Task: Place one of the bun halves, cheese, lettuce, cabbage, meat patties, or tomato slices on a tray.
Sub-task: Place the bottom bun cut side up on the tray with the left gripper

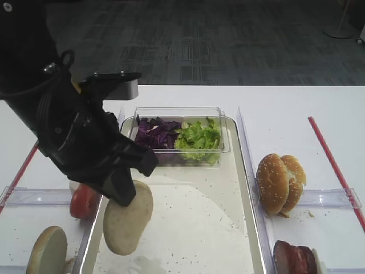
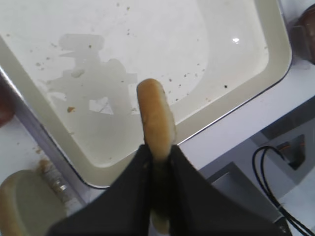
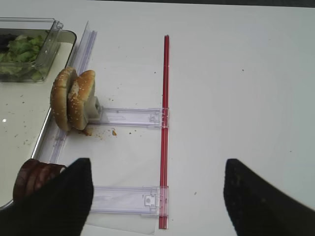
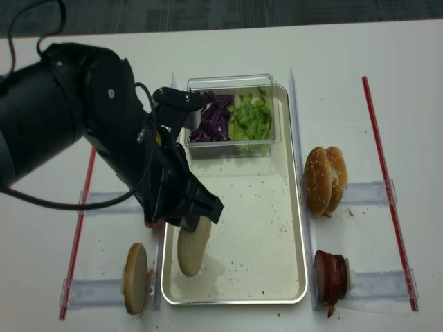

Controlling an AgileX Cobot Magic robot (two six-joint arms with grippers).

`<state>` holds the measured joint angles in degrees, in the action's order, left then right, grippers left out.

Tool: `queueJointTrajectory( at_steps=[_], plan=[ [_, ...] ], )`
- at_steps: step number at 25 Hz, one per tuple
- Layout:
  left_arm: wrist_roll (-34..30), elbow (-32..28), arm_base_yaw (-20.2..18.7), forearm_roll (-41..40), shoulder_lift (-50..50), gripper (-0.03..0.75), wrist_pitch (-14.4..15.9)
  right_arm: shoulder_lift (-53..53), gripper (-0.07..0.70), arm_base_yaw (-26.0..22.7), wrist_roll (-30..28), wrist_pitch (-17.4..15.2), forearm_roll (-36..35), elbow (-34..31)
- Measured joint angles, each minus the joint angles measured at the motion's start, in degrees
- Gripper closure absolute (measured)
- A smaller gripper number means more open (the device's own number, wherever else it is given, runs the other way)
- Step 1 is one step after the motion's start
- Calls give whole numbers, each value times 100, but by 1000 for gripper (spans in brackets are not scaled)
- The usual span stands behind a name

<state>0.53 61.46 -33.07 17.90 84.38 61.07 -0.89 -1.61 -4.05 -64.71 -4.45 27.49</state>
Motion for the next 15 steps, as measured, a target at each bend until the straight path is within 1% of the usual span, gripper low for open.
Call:
queueJointTrajectory(
  at_steps=[4,7,11,15],
  plan=[
    [-816,0,406,979,13,683,-2,0,61,0,0,0,0,0],
    [-1436,13,699,1638,176,683,216,0,61,0,11,0,0,0],
    [-2114,13,918,2305,571,683,541,0,61,0,20,0,0,0],
    [-2676,13,1102,2733,917,683,703,0,61,0,20,0,0,0]
  ],
)
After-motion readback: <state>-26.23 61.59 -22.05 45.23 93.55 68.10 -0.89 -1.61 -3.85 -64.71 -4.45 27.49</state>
